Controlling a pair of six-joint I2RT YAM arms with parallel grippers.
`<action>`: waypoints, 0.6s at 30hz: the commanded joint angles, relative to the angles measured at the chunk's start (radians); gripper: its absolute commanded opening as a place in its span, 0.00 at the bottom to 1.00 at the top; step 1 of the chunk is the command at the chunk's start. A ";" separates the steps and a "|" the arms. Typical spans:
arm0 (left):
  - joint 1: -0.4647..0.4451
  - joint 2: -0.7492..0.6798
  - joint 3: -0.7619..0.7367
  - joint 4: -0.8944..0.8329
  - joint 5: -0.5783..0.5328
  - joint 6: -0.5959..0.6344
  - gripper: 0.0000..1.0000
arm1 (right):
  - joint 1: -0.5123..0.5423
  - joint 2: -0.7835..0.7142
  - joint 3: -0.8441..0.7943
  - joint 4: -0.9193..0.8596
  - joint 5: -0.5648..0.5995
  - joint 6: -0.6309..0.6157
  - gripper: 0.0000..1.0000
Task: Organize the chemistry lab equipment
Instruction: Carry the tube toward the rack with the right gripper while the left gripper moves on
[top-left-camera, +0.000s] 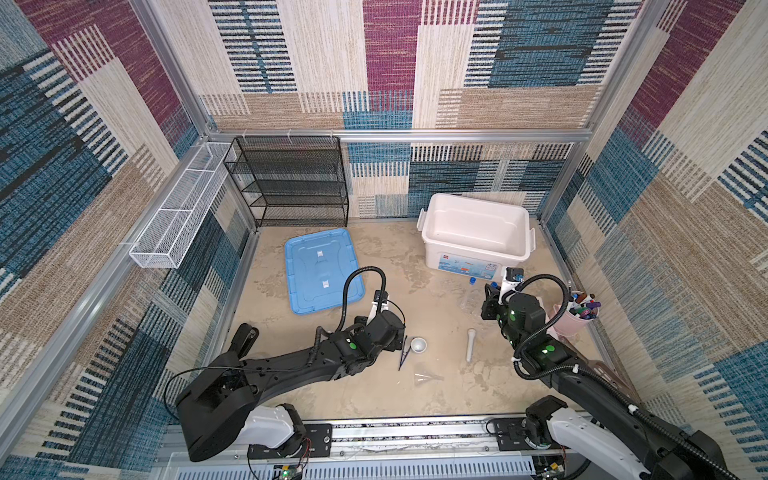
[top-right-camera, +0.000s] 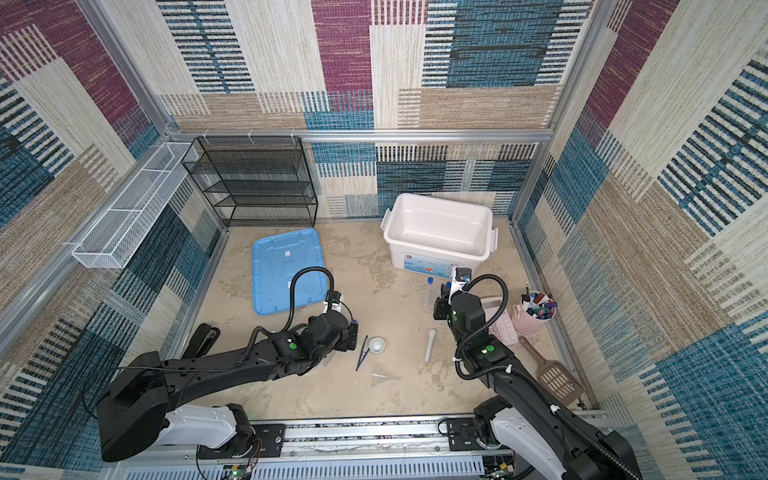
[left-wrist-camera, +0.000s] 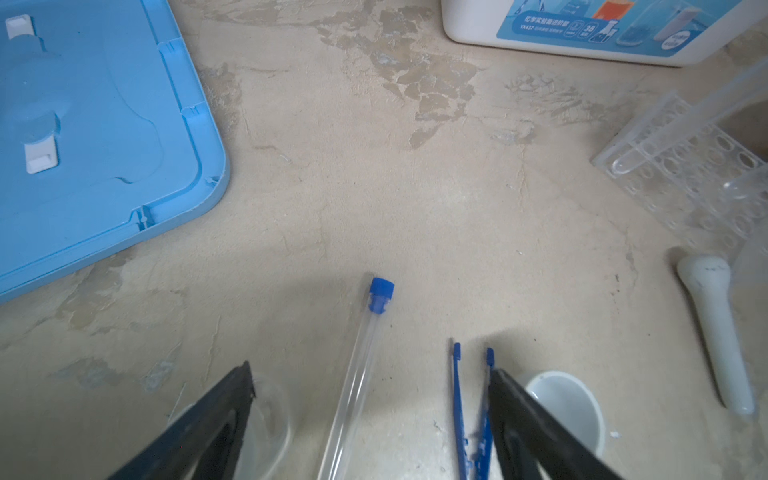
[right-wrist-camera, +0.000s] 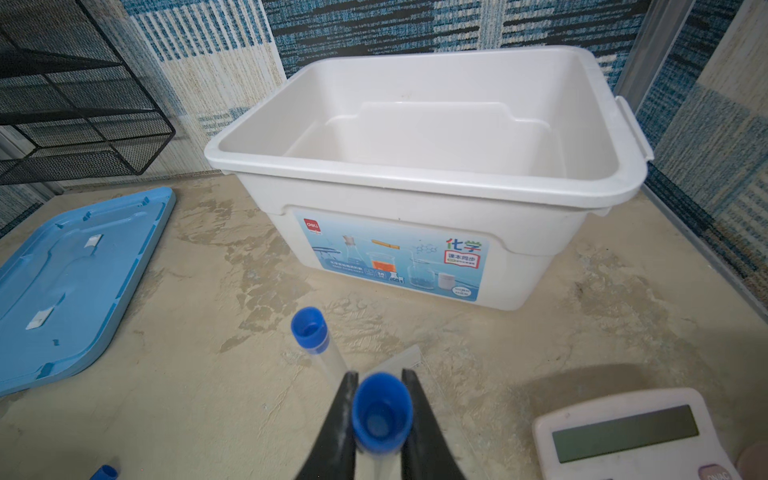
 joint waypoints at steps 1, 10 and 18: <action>0.007 -0.003 -0.008 -0.045 0.008 -0.034 0.90 | 0.002 0.008 -0.009 0.061 0.009 -0.009 0.17; 0.011 0.001 -0.008 -0.035 0.026 -0.023 0.89 | 0.004 0.036 -0.014 0.083 0.012 -0.011 0.17; 0.012 0.024 0.013 -0.010 0.059 -0.004 0.88 | 0.004 0.042 -0.027 0.106 0.024 -0.004 0.17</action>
